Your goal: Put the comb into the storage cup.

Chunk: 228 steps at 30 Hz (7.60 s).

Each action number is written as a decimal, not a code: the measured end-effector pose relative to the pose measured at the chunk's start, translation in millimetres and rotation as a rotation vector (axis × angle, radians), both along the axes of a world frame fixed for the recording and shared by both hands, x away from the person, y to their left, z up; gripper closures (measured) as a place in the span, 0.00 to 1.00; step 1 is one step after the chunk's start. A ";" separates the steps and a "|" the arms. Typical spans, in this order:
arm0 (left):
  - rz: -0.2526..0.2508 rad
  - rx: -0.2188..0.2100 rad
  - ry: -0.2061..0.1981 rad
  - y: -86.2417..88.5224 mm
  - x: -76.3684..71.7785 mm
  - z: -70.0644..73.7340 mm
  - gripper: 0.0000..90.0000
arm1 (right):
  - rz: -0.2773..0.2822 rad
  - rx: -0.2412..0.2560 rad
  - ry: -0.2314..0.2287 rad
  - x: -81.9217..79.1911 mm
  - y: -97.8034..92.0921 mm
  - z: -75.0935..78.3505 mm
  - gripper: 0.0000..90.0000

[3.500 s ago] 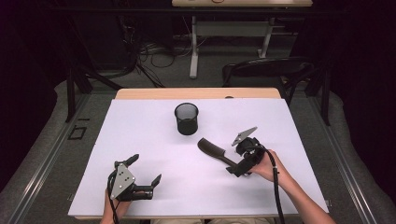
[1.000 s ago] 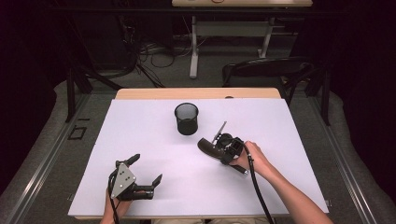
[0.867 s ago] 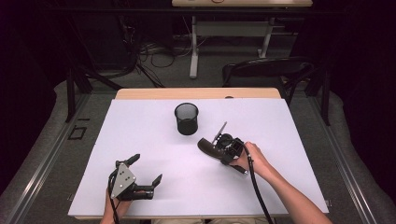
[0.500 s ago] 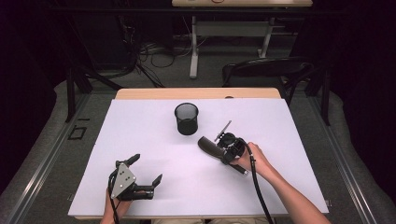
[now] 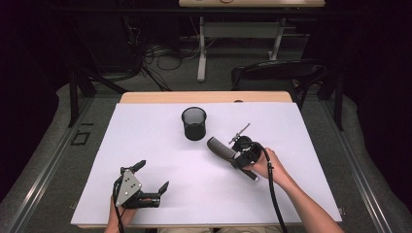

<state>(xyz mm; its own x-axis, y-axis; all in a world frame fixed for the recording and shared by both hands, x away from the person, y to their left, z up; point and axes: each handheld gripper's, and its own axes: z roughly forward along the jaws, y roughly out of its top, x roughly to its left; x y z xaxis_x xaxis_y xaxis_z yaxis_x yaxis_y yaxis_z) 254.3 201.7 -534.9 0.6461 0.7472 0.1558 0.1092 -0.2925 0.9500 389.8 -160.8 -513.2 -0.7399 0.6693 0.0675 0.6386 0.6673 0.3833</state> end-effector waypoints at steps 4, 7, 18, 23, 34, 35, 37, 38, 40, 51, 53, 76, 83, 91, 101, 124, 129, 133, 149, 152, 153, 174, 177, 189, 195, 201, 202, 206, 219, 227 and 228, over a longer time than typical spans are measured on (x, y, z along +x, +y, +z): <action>0.000 0.002 0.002 0.1 0.1 -0.1 0.00 | 0.007 0.019 -0.014 -1.6 -3.0 0.6 0.81; 0.001 0.002 0.002 0.1 0.3 -0.3 0.00 | 0.009 0.033 -0.024 -3.6 -5.4 0.5 0.81; 0.001 0.006 0.007 -0.3 1.4 -1.2 0.00 | 0.010 0.095 -0.072 -9.8 -14.0 4.5 0.81; 0.000 0.004 0.006 -0.5 1.3 -1.3 0.00 | 0.011 0.097 -0.088 -11.8 -17.7 5.5 0.81; -0.003 0.006 0.008 -0.9 1.7 -1.5 0.00 | 0.004 0.148 -0.135 -14.8 -22.9 11.6 0.81; -0.003 0.007 0.008 -0.7 1.8 -1.4 0.00 | 0.002 0.151 -0.138 -15.3 -23.1 11.9 0.81; -0.003 0.005 0.010 -0.6 1.8 -1.6 0.00 | 0.006 0.161 -0.143 -15.7 -24.0 12.3 0.81; -0.003 0.003 0.011 -0.6 1.8 -1.6 0.00 | 0.005 0.166 -0.145 -15.9 -24.0 12.2 0.81; -0.003 0.005 0.010 -0.7 1.8 -1.6 0.00 | 0.009 0.179 -0.155 -16.2 -24.4 12.0 0.81; -0.004 0.003 0.008 -0.2 1.5 -1.4 0.00 | 0.025 0.205 -0.199 -18.4 -26.0 14.5 0.81; -0.004 0.001 0.006 0.1 1.3 -1.3 0.00 | 0.021 0.211 -0.211 -18.8 -26.2 14.7 0.81; -0.002 -0.004 0.005 0.9 0.4 -0.9 0.00 | 0.004 0.289 -0.312 -23.5 -27.3 17.3 0.81; -0.001 -0.004 0.004 0.7 0.1 -0.8 0.00 | -0.004 0.297 -0.327 -24.5 -27.2 17.8 0.81; -0.005 -0.004 0.004 0.5 0.1 -0.8 0.00 | -0.013 0.315 -0.351 -25.8 -27.8 20.1 0.81; -0.008 0.000 0.003 0.3 0.1 -0.8 0.00 | -0.019 0.347 -0.391 -28.2 -29.2 23.9 0.81; -0.009 -0.001 0.004 -0.8 0.7 -1.0 0.00 | -0.025 0.397 -0.467 -31.7 -27.6 28.7 0.81; -0.011 -0.003 0.005 -1.0 0.9 -0.7 0.00 | -0.025 0.404 -0.481 -32.3 -26.7 29.8 0.81; -0.011 -0.004 0.005 -1.3 1.2 -0.8 0.00 | -0.017 0.410 -0.496 -32.6 -24.2 30.7 0.81; -0.009 -0.011 0.009 -0.8 2.2 -0.7 0.00 | -0.015 0.432 -0.542 -30.5 -20.2 30.8 0.81; -0.009 -0.010 0.010 -0.7 2.2 -0.7 0.00 | -0.015 0.439 -0.560 -30.8 -19.5 31.6 0.81; -0.009 -0.010 0.010 -0.7 2.2 -0.7 0.00 | -0.015 0.439 -0.560 -30.8 -19.5 31.6 0.81; -0.005 -0.011 0.008 -0.7 1.9 -0.4 0.00 | -0.015 0.462 -0.600 -29.5 -13.6 35.8 0.81; -0.006 -0.010 0.006 -0.8 1.7 -0.2 0.00 | -0.018 0.468 -0.606 -28.4 -12.9 37.7 0.81; -0.008 -0.010 0.006 -0.1 2.6 -0.7 0.00 | -0.009 0.476 -0.620 -24.2 -5.0 41.4 0.81; -0.007 -0.006 0.005 -0.7 1.8 -0.4 0.00 | -0.016 0.484 -0.629 -20.9 -3.3 44.1 0.81; -0.006 -0.007 0.006 -0.6 2.2 -0.6 0.00 | -0.018 0.493 -0.632 -15.7 -1.5 46.7 0.81; -0.007 -0.008 0.006 -0.5 2.1 -0.5 0.00 | -0.020 0.496 -0.632 -15.0 -1.0 47.6 0.81; -0.006 -0.009 0.005 -0.1 1.8 -0.4 0.00 | -0.022 0.510 -0.640 -12.3 2.0 51.1 0.81; -0.005 -0.005 0.006 0.1 1.8 -0.5 0.00 | -0.023 0.535 -0.652 -5.2 11.8 55.6 0.81; -0.003 -0.008 0.004 0.5 1.6 -0.4 0.00 | -0.027 0.550 -0.656 1.9 17.7 60.9 0.81; -0.003 -0.008 0.004 0.5 1.6 -0.4 0.00 | -0.027 0.550 -0.656 1.9 17.7 60.9 0.81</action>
<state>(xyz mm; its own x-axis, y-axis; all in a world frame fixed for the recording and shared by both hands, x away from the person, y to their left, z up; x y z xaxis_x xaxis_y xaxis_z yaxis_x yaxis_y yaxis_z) 255.9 202.2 -535.3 0.6488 0.7466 0.1475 0.1123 -0.2857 0.9517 391.6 -143.1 -452.3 -0.7268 0.6851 -0.0482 0.1877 0.2656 0.9457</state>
